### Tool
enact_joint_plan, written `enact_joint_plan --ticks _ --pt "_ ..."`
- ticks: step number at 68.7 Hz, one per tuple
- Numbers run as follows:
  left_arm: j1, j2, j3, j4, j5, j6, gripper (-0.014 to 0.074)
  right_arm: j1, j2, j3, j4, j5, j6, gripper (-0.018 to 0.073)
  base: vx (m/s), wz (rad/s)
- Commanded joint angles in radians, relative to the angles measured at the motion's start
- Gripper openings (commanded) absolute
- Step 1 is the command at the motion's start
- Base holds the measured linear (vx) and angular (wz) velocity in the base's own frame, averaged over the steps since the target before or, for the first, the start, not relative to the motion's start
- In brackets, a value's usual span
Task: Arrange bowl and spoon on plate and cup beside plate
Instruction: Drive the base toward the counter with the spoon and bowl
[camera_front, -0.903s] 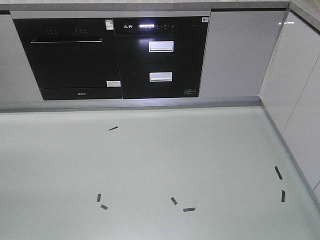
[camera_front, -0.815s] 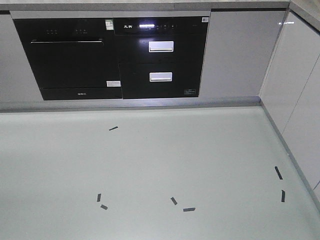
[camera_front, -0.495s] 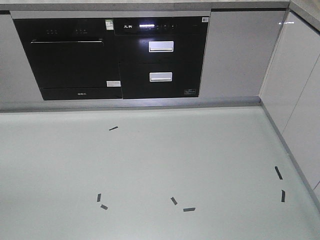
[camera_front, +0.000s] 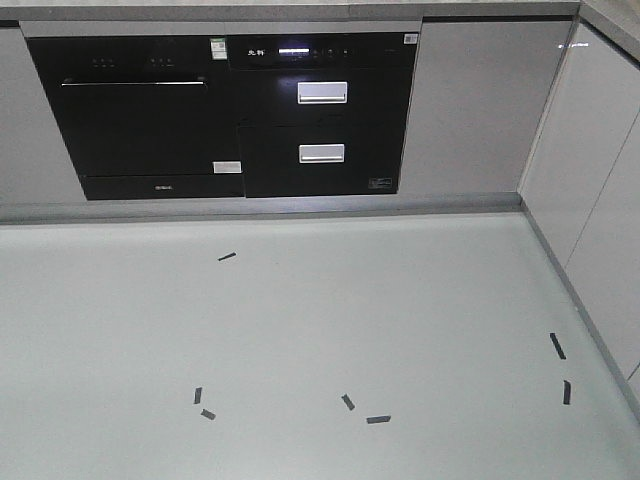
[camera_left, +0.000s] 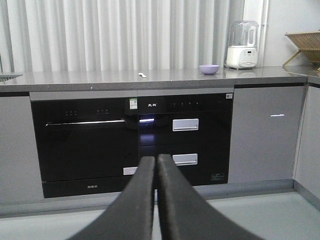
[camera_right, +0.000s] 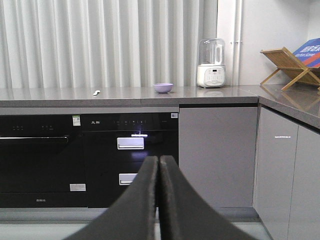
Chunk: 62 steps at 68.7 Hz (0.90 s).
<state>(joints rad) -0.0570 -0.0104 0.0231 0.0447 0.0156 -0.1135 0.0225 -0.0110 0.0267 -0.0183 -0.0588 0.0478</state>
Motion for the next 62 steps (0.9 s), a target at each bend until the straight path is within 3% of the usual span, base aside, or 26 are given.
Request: enact_joint_plan --ticks 1,62 --pt "0.001 -0.014 -0.017 -0.007 -0.078 -0.002 -0.0006 -0.006 -0.009 0.011 -0.004 -0.073 -0.005 -0.0011 0.02 0.0" --pt "0.001 -0.014 -0.017 -0.007 -0.078 -0.002 -0.0006 -0.006 -0.009 0.011 -0.004 -0.073 -0.005 -0.0011 0.11 -0.04"
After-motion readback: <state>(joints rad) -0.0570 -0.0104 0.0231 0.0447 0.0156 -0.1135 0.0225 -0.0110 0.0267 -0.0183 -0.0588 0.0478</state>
